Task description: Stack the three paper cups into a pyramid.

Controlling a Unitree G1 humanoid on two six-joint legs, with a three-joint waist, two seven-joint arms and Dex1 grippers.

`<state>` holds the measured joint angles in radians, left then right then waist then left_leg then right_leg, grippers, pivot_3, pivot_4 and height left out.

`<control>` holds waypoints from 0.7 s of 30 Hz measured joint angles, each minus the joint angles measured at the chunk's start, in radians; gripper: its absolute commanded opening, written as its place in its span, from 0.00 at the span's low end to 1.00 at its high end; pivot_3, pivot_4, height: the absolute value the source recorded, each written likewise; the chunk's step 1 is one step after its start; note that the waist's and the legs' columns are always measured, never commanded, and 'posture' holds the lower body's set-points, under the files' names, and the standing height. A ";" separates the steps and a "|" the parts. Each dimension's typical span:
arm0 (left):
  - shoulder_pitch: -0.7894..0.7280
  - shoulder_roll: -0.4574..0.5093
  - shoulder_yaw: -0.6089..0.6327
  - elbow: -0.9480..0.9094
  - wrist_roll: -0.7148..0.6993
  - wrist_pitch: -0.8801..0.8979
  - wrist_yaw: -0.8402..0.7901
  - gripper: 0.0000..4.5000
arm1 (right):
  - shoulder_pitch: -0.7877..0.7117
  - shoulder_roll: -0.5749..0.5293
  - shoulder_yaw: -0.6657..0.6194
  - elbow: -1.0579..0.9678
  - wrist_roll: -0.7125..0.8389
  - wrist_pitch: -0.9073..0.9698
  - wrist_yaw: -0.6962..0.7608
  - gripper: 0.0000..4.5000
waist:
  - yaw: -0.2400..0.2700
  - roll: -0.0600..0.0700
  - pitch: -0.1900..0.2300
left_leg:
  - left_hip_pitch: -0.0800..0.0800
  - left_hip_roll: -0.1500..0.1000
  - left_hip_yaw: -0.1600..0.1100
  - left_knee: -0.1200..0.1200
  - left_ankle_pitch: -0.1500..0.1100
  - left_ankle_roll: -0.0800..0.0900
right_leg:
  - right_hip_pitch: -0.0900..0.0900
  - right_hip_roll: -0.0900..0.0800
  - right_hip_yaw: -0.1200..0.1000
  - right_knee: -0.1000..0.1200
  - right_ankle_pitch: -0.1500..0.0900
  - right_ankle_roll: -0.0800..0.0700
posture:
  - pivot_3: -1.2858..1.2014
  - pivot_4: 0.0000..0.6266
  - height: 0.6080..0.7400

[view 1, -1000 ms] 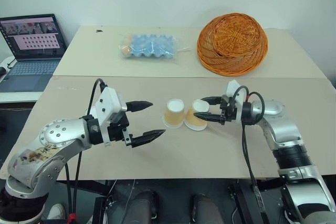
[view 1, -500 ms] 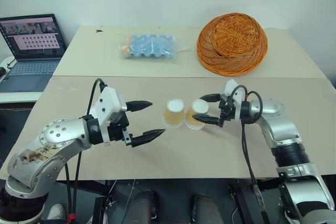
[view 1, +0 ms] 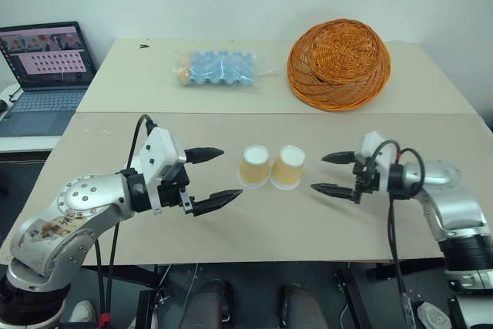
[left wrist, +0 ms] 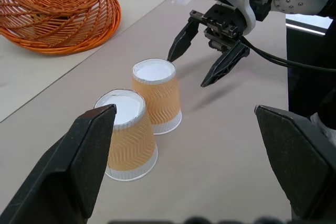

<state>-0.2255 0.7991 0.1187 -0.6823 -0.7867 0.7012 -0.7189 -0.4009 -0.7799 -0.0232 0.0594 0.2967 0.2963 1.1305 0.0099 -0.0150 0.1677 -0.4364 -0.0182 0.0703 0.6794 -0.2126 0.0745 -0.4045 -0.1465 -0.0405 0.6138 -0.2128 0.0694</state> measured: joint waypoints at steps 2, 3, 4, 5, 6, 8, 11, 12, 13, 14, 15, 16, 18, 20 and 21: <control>0.015 -0.015 0.002 -0.007 0.006 0.000 0.031 1.00 | 0.002 -0.054 -0.044 -0.002 0.009 0.029 -0.008 1.00 | 0.001 0.000 0.000 | 0.000 0.000 0.000 0.000 -0.001 0.001 | 0.000 -0.001 0.000 0.000 0.000 0.000 | 0.52 0.24 0.90; 0.027 -0.027 0.006 -0.011 0.011 -0.001 0.051 1.00 | 0.006 -0.078 -0.068 -0.010 0.024 0.046 -0.006 1.00 | 0.003 0.001 0.001 | 0.000 0.000 0.000 0.000 -0.001 0.002 | 0.000 -0.001 0.001 -0.001 0.000 0.000 | 0.52 0.24 0.90; 0.044 -0.048 0.010 -0.015 0.026 -0.001 0.089 1.00 | 0.013 -0.114 -0.114 -0.039 0.058 0.083 0.003 1.00 | 0.005 0.001 0.001 | 0.000 0.000 0.000 0.000 -0.001 0.002 | 0.000 -0.001 0.000 -0.001 0.000 0.000 | 0.52 0.24 0.90; 0.056 -0.070 0.016 -0.017 0.043 -0.001 0.128 1.00 | 0.016 -0.140 -0.155 -0.086 0.096 0.112 0.015 1.00 | 0.006 0.001 0.001 | 0.000 0.000 0.000 -0.001 -0.002 0.002 | 0.000 -0.001 0.000 -0.001 0.000 0.000 | 0.52 0.24 0.90; 0.060 -0.087 0.017 -0.020 0.058 -0.001 0.164 1.00 | 0.016 -0.154 -0.185 -0.144 0.139 0.141 0.023 1.00 | 0.006 0.000 0.000 | 0.000 0.001 -0.001 -0.001 -0.002 0.003 | 0.000 0.000 -0.001 -0.001 0.000 0.000 | 0.52 0.24 0.90; 0.065 -0.125 0.022 -0.031 0.084 -0.004 0.223 1.00 | 0.017 -0.158 -0.206 -0.237 0.209 0.187 0.032 1.00 | 0.002 0.000 0.000 | 0.000 0.002 -0.001 -0.001 -0.003 0.005 | 0.000 0.000 0.000 -0.001 0.000 0.000 | 0.52 0.24 0.90; 0.090 -0.268 0.031 -0.096 0.206 -0.013 0.455 1.00 | 0.030 -0.160 -0.209 -0.435 0.375 0.297 0.047 1.00 | 0.004 0.000 0.000 | 0.000 0.002 -0.002 0.000 -0.004 0.006 | 0.001 -0.002 0.000 -0.002 0.001 0.000 | 0.52 0.24 0.90; 0.093 -0.280 0.032 -0.102 0.218 -0.014 0.477 1.00 | 0.030 -0.160 -0.209 -0.451 0.388 0.304 0.047 1.00 | 0.005 0.000 0.000 | 0.000 0.001 -0.002 0.000 -0.004 0.006 | 0.001 -0.002 0.000 -0.002 0.001 0.000 | 0.52 0.24 0.90; 0.109 -0.299 0.033 -0.129 0.260 -0.014 0.537 1.00 | 0.027 -0.161 -0.210 -0.482 0.424 0.326 0.044 1.00 | 0.006 -0.001 0.000 | 0.000 0.001 -0.003 0.000 -0.005 0.005 | 0.001 -0.002 0.000 -0.003 0.001 0.000 | 0.52 0.24 0.90; 0.116 -0.309 0.033 -0.140 0.282 -0.014 0.564 1.00 | 0.026 -0.161 -0.211 -0.492 0.441 0.336 0.042 1.00 | 0.006 -0.001 0.000 | 0.000 0.001 -0.003 0.000 -0.005 0.005 | 0.001 -0.002 0.000 -0.003 0.001 0.000 | 0.52 0.24 0.90; 0.128 -0.334 0.032 -0.164 0.322 -0.012 0.615 1.00 | 0.020 -0.159 -0.210 -0.515 0.471 0.357 0.033 1.00 | 0.007 -0.002 0.000 | -0.001 0.001 -0.003 0.000 -0.006 0.005 | 0.001 -0.003 0.000 -0.003 0.001 0.000 | 0.52 0.24 0.90; 0.163 -0.348 0.026 -0.196 0.387 -0.014 0.670 1.00 | 0.004 -0.151 -0.198 -0.534 0.485 0.364 0.019 1.00 | 0.008 -0.002 0.000 | -0.001 0.001 -0.002 0.000 -0.007 0.002 | 0.001 -0.003 0.000 -0.003 0.002 0.000 | 0.52 0.24 0.90; 0.260 -0.355 -0.009 -0.244 0.500 -0.028 0.738 1.00 | -0.013 -0.141 -0.179 -0.540 0.490 0.365 0.004 1.00 | 0.005 -0.003 -0.001 | -0.001 0.001 -0.001 0.000 -0.009 0.001 | 0.000 -0.003 0.001 -0.003 0.002 0.000 | 0.52 0.24 0.90; 0.361 -0.378 -0.025 -0.265 0.584 -0.044 0.781 1.00 | -0.015 -0.140 -0.165 -0.531 0.485 0.364 0.000 1.00 | 0.006 -0.003 -0.001 | -0.001 0.001 -0.001 0.000 -0.009 0.001 | 0.000 -0.003 0.001 -0.003 0.001 0.000 | 0.52 0.24 0.90; 0.401 -0.394 -0.019 -0.272 0.612 -0.047 0.798 1.00 | -0.018 -0.140 -0.152 -0.523 0.480 0.363 -0.001 1.00 | 0.007 -0.003 -0.001 | -0.001 0.001 -0.002 0.000 -0.009 0.001 | 0.000 -0.003 0.000 -0.003 0.002 -0.001 | 0.52 0.24 0.90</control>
<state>0.1753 0.4046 0.0997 -0.9543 -0.1746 0.6539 0.0790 -0.4193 -0.9198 -0.1749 -0.4637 0.7766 0.6597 1.1300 0.0170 -0.0181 0.1667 -0.4376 -0.0174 0.0686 0.6795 -0.2217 0.0750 -0.4046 -0.1498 -0.0404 0.6108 -0.2113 0.0688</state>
